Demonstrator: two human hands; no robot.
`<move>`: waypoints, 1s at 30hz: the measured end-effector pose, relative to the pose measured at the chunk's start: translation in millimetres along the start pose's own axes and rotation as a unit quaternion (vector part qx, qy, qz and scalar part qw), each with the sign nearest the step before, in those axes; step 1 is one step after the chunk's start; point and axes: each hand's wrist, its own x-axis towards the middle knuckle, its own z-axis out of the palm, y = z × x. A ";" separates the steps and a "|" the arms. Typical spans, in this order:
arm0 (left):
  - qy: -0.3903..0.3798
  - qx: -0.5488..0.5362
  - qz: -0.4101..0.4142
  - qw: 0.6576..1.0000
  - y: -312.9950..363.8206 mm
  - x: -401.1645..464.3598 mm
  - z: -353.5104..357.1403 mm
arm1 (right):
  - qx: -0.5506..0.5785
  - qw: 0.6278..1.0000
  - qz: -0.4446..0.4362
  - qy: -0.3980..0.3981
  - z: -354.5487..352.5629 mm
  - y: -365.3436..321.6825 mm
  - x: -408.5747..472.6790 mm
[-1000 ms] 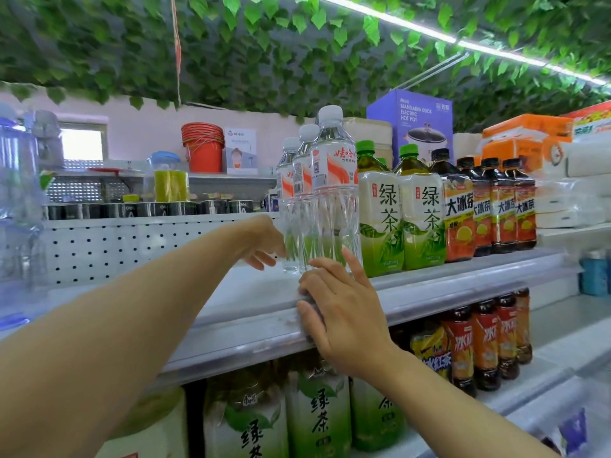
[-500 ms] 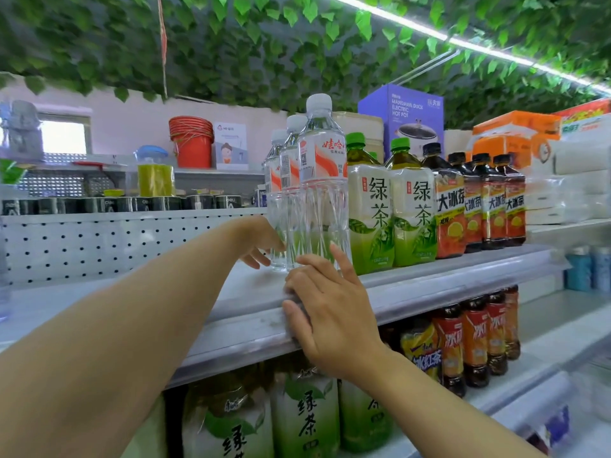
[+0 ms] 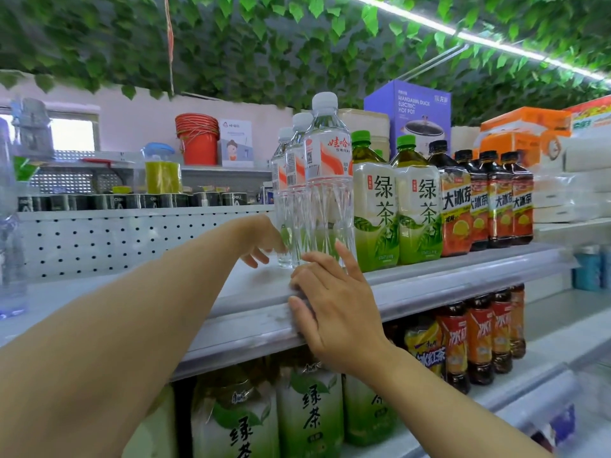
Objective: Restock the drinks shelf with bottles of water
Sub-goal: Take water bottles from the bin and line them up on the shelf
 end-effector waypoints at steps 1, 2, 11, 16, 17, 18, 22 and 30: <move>0.002 0.013 -0.002 1.000 -2.5 -4.5 -2.6 | 0.001 1.000 0.000 -0.002 -0.4 -0.5 -0.1; 0.006 0.024 -0.003 1.000 -5.3 -9.1 -5.6 | 0.002 1.000 0.000 -0.004 -0.8 -0.9 -0.1; 0.039 0.090 -0.011 0.995 -28.5 -75.1 -22.9 | 0.015 1.000 0.015 0.001 -2.8 -10.1 -0.3; 0.116 0.032 0.011 0.993 -45.4 -115.0 -23.7 | 0.089 0.994 0.055 0.025 -7.5 -42.3 -6.1; 0.139 0.019 0.019 0.990 -49.6 -122.6 -23.9 | 0.095 0.994 0.056 0.021 -8.4 -49.4 -7.9; 0.157 0.003 0.024 0.987 -54.3 -131.2 -24.1 | 0.103 0.993 0.059 0.012 -9.3 -58.0 -9.9; 0.206 -0.027 0.034 0.978 -75.0 -167.7 -22.5 | 0.136 0.989 0.055 -0.022 -14.6 -96.8 -21.1; 0.333 0.036 0.061 0.940 -144.1 -271.8 -26.3 | 0.168 0.982 0.037 -0.079 -17.5 -192.2 -50.3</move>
